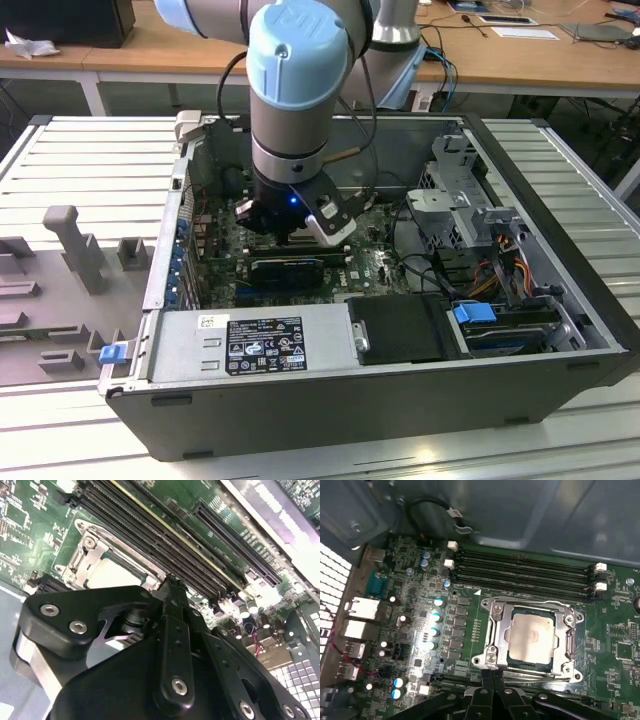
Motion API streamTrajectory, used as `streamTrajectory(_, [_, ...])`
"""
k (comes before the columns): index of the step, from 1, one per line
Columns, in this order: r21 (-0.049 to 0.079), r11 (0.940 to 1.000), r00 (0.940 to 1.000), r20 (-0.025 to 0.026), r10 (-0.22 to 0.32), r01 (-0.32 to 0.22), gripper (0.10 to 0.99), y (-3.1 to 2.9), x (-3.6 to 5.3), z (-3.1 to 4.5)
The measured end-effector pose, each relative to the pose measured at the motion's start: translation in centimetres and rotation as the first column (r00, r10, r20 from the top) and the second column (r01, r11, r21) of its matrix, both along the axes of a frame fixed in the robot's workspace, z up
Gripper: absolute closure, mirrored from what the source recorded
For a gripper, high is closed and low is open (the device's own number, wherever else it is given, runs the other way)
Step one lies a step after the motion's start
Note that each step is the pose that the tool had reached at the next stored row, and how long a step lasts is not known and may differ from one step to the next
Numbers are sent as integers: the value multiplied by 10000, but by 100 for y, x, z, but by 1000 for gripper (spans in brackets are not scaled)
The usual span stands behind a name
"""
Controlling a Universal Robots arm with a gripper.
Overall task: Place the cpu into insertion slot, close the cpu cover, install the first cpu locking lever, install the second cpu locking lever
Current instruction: 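Install the second cpu locking lever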
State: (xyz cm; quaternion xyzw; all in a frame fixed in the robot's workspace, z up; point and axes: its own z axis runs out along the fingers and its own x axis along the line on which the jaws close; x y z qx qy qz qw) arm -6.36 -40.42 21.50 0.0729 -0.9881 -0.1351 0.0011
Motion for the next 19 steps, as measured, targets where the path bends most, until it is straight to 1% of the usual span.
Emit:
streamTrajectory(3, [211,9998,10000,0,0,0,980,-33,-34,-5])
streamTrajectory(7, [263,9997,10000,0,3,-3,980,-35,-53,-32])
streamTrajectory(11, [327,9995,10000,0,1,-1,980,-35,-57,-119])
streamTrajectory(13, [424,9991,10000,-1,0,0,980,-36,-66,-137])
streamTrajectory(14, [504,9987,10000,-1,1,-1,980,-36,-69,-143])
streamTrajectory(15, [557,9984,10000,1,1,-1,980,-36,-72,-150])
streamTrajectory(19, [656,9978,10000,-4,2,-1,980,-37,-82,-193])
